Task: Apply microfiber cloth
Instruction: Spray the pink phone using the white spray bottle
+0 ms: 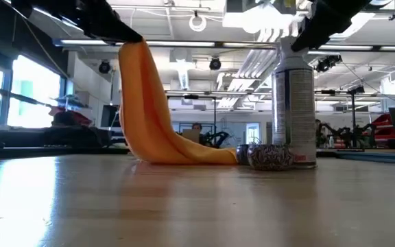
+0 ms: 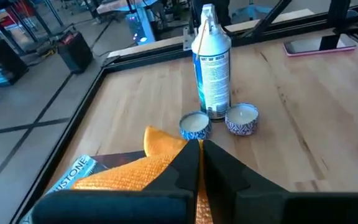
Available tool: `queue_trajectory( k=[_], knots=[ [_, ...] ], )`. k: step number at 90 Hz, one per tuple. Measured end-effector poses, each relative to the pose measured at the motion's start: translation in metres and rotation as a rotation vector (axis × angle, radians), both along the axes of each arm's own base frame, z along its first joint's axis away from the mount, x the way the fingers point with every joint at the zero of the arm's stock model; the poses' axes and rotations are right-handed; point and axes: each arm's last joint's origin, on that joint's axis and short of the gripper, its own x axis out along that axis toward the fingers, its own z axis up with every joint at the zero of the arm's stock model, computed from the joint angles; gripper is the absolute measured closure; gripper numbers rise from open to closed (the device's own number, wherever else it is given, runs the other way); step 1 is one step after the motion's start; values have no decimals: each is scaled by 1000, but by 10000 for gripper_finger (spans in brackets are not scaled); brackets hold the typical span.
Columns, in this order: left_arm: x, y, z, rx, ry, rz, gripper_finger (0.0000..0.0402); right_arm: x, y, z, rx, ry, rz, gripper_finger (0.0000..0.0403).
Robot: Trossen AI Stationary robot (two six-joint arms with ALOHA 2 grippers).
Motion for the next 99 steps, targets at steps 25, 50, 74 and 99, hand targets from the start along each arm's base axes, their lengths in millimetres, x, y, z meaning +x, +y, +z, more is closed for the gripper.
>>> queue_trajectory(
  k=[25,50,74,99],
  knots=[
    [-3,0,5,-38,82,4,382,-2,0,22,-1,-12,-5,237],
    [-14,-1,-3,-209,291,82,378,-3,-1,72,-14,-141,22,213],
    [8,-2,-9,-140,34,-8,378,0,-4,110,-195,-340,10,214],
    [35,-25,-46,-154,49,-187,378,-6,-4,147,-128,-502,-16,214]
  ],
)
